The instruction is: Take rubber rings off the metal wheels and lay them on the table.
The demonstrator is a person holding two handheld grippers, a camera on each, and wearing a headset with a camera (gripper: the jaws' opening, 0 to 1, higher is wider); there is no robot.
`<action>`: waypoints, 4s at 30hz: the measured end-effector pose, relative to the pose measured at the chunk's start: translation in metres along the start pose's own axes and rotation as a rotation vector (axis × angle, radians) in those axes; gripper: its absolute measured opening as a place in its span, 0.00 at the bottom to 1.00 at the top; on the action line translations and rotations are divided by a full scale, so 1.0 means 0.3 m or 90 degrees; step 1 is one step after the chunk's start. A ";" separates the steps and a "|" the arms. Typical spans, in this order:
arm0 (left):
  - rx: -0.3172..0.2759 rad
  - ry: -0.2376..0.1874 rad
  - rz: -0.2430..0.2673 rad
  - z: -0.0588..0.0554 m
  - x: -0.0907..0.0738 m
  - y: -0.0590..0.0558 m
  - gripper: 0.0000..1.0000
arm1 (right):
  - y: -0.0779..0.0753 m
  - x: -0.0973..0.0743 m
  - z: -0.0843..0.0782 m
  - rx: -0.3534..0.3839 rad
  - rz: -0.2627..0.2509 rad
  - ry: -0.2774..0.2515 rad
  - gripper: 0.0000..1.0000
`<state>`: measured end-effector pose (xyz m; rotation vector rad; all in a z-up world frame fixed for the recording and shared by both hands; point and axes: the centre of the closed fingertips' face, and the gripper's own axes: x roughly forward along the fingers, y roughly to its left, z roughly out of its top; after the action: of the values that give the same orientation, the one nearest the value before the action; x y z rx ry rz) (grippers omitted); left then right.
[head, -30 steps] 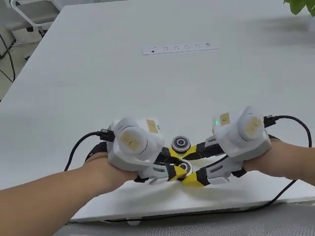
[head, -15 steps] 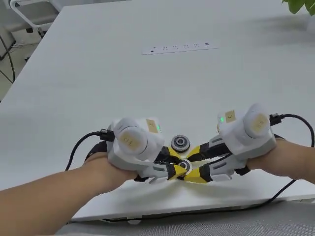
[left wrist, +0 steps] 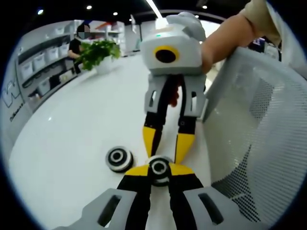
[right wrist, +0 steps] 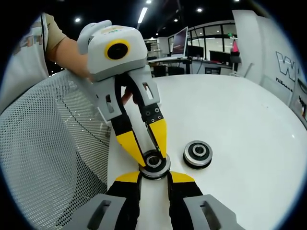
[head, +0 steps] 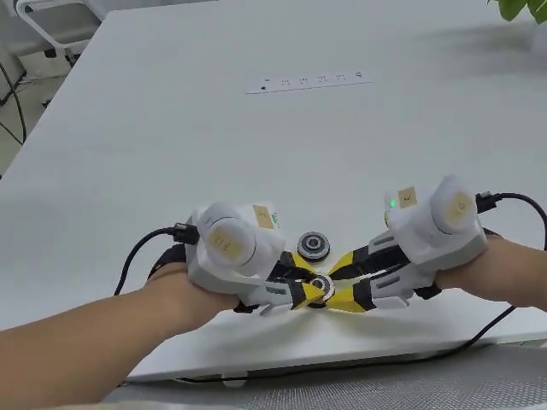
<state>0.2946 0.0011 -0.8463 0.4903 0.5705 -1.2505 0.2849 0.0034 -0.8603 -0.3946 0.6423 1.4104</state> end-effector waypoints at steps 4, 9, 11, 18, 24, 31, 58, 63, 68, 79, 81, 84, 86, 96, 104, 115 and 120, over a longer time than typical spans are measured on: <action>0.000 0.000 0.000 0.000 0.000 0.000 0.13 | -0.001 0.006 0.011 0.013 -0.001 -0.006 0.29; 0.001 0.001 0.001 -0.001 0.000 -0.001 0.13 | 0.001 0.020 0.015 -0.001 -0.002 -0.002 0.29; 0.000 0.000 0.001 -0.001 0.000 -0.001 0.13 | 0.000 0.022 0.022 0.005 -0.001 -0.006 0.29; 0.002 0.001 0.001 -0.001 0.000 -0.001 0.13 | 0.001 0.019 0.019 -0.001 -0.002 -0.005 0.24; 0.003 0.002 0.002 -0.001 0.000 -0.002 0.13 | 0.002 0.011 0.014 -0.007 -0.002 -0.003 0.23; 0.002 0.002 0.003 -0.001 0.000 -0.002 0.13 | 0.001 0.004 0.011 -0.005 -0.001 -0.001 0.22; -0.001 0.004 0.006 -0.002 -0.001 0.001 0.13 | -0.013 -0.014 -0.021 0.022 -0.003 0.017 0.03; 0.000 0.004 0.007 -0.002 -0.001 0.002 0.13 | -0.013 -0.013 -0.022 0.032 -0.005 0.019 0.02; 0.001 0.006 0.008 -0.002 0.000 0.002 0.13 | -0.018 -0.017 -0.025 0.083 -0.009 0.016 0.00; 0.005 0.007 0.008 -0.004 -0.001 -0.001 0.13 | -0.017 -0.033 -0.017 0.149 -0.002 0.004 0.00; 0.005 0.008 0.008 -0.004 -0.001 -0.002 0.13 | -0.013 -0.032 -0.013 0.157 -0.001 0.003 0.00; 0.005 0.009 0.009 -0.004 -0.001 -0.002 0.13 | -0.010 -0.035 -0.006 0.211 0.000 -0.010 0.00; 0.004 0.009 0.010 -0.004 -0.001 -0.002 0.13 | -0.020 -0.038 -0.007 0.224 -0.002 -0.015 0.00; 0.001 0.016 0.020 -0.004 -0.002 0.001 0.12 | -0.042 -0.044 0.022 0.291 -0.005 -0.058 0.00; 0.000 0.024 0.025 -0.004 0.000 0.002 0.12 | -0.027 -0.045 0.035 0.306 -0.002 -0.068 0.00; -0.001 0.030 0.025 -0.005 0.001 0.001 0.12 | -0.009 -0.042 0.046 0.300 0.007 -0.069 0.00; -0.001 0.030 0.024 -0.006 0.000 0.000 0.12 | -0.007 -0.041 0.047 0.302 0.010 -0.071 0.00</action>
<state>0.2944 0.0022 -0.8478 0.5285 0.5995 -1.2050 0.2892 0.0021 -0.8419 0.0633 0.8609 1.2365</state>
